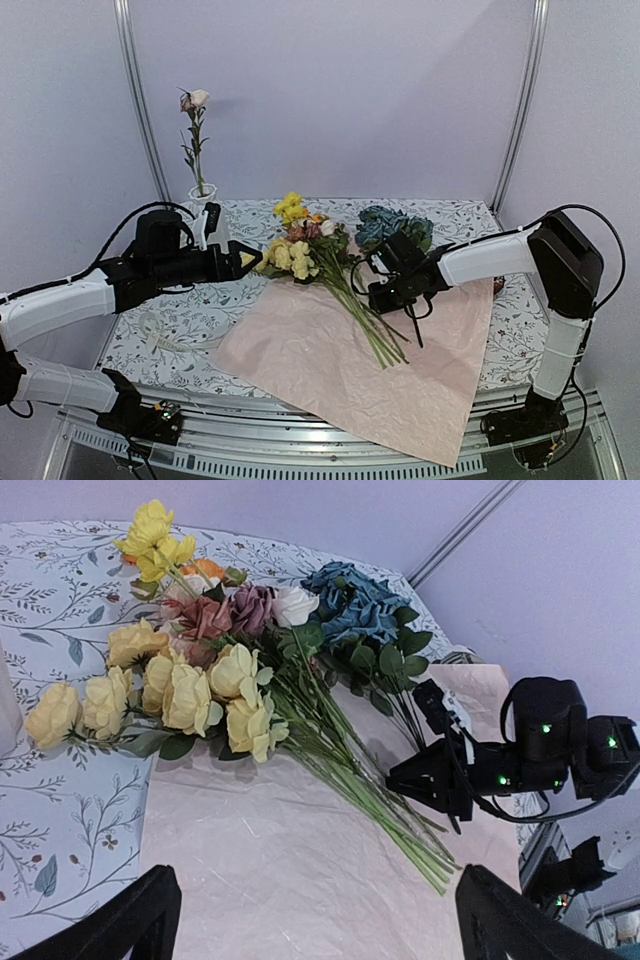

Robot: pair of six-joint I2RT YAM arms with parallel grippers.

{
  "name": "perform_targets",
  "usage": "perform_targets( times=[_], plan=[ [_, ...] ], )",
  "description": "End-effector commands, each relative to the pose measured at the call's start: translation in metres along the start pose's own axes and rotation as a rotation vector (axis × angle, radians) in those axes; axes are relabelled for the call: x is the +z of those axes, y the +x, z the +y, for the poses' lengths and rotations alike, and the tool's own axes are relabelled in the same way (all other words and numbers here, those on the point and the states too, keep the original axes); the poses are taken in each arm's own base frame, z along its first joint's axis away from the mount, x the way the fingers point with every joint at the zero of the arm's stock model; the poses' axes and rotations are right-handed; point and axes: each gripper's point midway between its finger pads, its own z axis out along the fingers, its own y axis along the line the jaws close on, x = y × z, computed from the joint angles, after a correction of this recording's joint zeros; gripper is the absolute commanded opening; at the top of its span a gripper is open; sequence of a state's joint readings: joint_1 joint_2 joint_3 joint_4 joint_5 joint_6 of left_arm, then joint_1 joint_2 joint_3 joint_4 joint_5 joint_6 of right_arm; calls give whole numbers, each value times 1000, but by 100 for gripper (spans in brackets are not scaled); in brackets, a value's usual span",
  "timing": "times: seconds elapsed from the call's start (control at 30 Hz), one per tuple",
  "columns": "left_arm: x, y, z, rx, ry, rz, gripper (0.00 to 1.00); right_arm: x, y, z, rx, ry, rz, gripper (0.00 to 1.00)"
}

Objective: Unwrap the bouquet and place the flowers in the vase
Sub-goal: Pick up the fake flower from the flattened wrapping paper.

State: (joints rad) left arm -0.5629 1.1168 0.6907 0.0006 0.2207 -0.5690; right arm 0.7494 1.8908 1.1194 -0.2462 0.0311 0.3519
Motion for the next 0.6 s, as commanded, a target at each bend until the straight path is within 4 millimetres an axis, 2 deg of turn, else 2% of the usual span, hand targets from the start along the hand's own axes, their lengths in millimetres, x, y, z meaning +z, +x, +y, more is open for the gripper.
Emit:
perform_targets(
  times=[0.0, 0.2, 0.3, 0.4, 0.57],
  plan=[
    [-4, -6, -7, 18, 15, -11, 98, 10, 1, 0, -1, -5, 14, 18],
    [-4, -6, -7, 16, 16, -12, 98, 18, 7, -2, 4, -2, 33, 17],
    [-4, -6, -7, 18, 16, -12, 98, 18, 7, -1, 9, -6, 32, 13],
    [-4, -7, -7, 16, 16, -14, 98, 8, -2, 1, 16, -15, -7, 5],
    [-4, -8, -9, 15, 21, -15, 98, -27, -28, 2, 44, -19, -139, 3]
  ],
)
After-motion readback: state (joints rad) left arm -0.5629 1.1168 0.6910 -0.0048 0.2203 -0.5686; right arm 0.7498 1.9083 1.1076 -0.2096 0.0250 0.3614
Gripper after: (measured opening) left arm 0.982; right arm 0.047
